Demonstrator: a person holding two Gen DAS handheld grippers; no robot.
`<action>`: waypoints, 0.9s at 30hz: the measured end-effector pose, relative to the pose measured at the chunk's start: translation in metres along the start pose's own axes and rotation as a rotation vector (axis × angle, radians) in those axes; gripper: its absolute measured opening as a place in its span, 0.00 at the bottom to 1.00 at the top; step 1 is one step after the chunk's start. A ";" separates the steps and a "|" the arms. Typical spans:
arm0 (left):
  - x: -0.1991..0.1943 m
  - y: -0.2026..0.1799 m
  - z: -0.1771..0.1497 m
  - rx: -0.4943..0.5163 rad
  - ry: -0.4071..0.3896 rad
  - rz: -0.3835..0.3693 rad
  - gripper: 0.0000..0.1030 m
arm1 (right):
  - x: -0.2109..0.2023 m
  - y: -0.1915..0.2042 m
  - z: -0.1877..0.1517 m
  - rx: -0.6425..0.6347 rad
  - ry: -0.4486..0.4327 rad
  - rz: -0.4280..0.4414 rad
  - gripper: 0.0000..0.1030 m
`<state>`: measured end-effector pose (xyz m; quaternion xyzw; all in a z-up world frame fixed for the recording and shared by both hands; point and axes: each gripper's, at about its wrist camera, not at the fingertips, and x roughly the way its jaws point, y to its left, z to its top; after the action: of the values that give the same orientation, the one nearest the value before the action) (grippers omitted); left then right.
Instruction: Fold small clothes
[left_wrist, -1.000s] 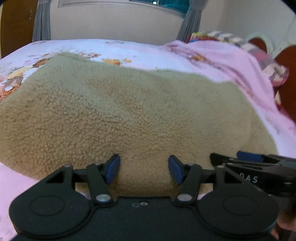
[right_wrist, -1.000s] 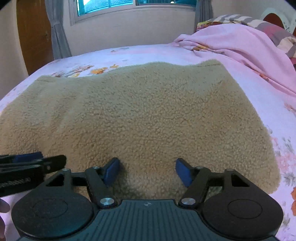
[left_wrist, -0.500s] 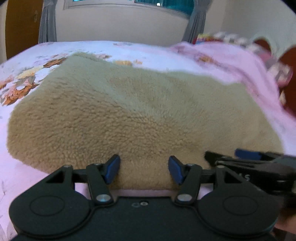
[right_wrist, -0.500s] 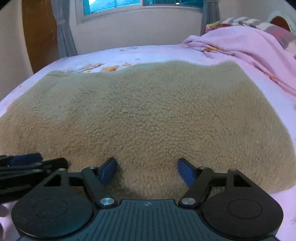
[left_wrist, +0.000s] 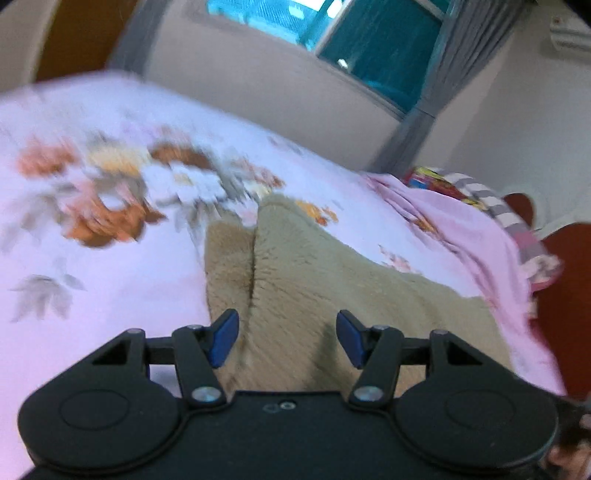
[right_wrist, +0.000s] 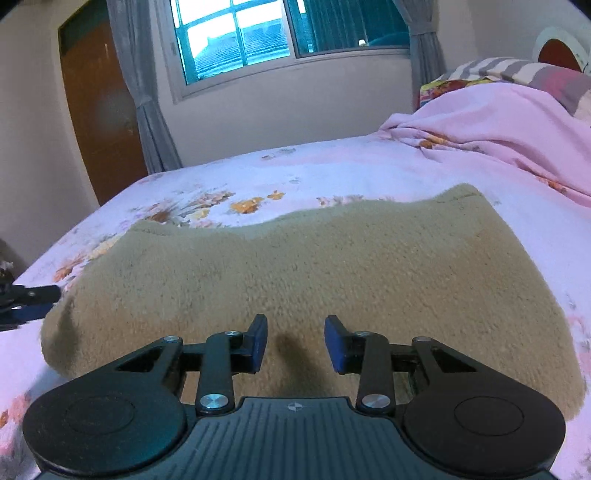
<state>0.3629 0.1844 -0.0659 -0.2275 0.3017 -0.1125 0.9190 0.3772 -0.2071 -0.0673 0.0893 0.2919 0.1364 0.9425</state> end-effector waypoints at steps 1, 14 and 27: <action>0.012 0.014 0.004 -0.035 0.042 -0.058 0.56 | 0.001 0.000 0.001 0.005 -0.005 0.015 0.35; 0.074 0.083 0.008 -0.150 0.142 -0.231 0.62 | 0.049 0.010 -0.006 -0.023 0.040 0.010 0.35; 0.113 0.091 0.013 -0.218 0.158 -0.440 0.64 | 0.052 -0.006 -0.011 -0.010 0.047 0.025 0.34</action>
<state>0.4660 0.2292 -0.1576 -0.3759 0.3264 -0.2938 0.8160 0.4139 -0.1955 -0.1049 0.0851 0.3124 0.1515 0.9339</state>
